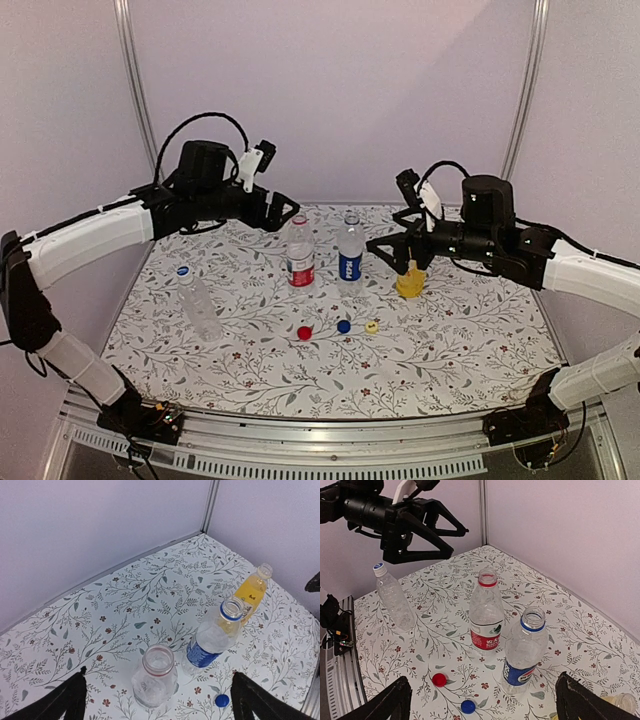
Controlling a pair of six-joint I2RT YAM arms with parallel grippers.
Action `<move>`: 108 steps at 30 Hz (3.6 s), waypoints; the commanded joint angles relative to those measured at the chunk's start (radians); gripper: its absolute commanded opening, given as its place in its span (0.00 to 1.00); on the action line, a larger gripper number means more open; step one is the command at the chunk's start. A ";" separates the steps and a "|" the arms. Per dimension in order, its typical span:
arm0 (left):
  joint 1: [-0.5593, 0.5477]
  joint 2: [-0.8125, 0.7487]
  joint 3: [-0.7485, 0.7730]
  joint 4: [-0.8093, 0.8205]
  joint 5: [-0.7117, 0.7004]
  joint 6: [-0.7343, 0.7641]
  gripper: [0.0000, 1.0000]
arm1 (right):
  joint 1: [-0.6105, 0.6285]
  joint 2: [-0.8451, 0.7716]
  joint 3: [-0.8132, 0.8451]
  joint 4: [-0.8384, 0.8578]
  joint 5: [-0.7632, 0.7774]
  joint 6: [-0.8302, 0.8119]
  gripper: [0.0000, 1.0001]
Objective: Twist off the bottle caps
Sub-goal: Pick up the plastic bottle from the corner of the board, then pass from the left arm to the right
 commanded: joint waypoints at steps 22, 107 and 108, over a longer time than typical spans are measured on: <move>0.104 -0.400 -0.140 -0.837 -0.304 -0.428 0.92 | -0.012 -0.060 0.007 -0.042 0.058 0.171 0.99; -0.080 -0.009 0.426 -0.478 0.621 0.050 0.00 | 0.138 0.227 0.341 -0.208 -0.212 -0.149 0.73; -0.081 -0.007 0.427 -0.481 0.619 0.052 0.00 | 0.137 0.227 0.340 -0.206 -0.212 -0.150 0.72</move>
